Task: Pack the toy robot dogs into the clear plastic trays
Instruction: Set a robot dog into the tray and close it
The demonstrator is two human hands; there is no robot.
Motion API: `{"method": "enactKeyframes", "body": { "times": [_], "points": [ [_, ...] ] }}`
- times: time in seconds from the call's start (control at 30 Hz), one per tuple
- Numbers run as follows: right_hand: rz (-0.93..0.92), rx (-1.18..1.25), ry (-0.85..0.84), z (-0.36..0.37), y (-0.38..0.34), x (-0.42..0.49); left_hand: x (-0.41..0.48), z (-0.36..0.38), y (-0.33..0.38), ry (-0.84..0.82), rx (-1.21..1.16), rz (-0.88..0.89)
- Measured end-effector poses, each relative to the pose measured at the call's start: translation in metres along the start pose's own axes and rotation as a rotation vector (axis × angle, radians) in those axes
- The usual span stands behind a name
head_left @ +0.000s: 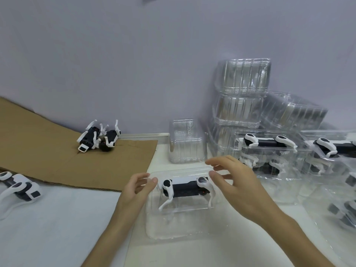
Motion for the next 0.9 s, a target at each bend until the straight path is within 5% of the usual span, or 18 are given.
{"method": "enactKeyframes", "body": {
  "times": [0.13,0.27,0.5,0.9],
  "points": [
    [0.133,0.182,0.104,-0.001,0.031,-0.019,-0.005,0.002,0.002,0.002,0.117,-0.043],
    [0.268,0.334,-0.010,0.027,0.047,-0.024,-0.007,0.004,0.002,-0.033,0.266,-0.121],
    [0.426,0.583,-0.099,0.053,0.057,-0.027,-0.012,0.010,0.009,-0.074,0.127,-0.076],
    [0.331,0.829,-0.162,0.051,0.044,-0.027,-0.013,0.023,0.026,-0.148,-0.058,0.135]
  ]
}}
Point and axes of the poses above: each hand's wrist, its own x-axis towards the middle knuckle, its own z-axis out of the palm, y = z × x, the point moved 10 cm from there along x, towards the middle knuckle, and after that the axes turned 12 degrees about -y, right-handed, at the moved point
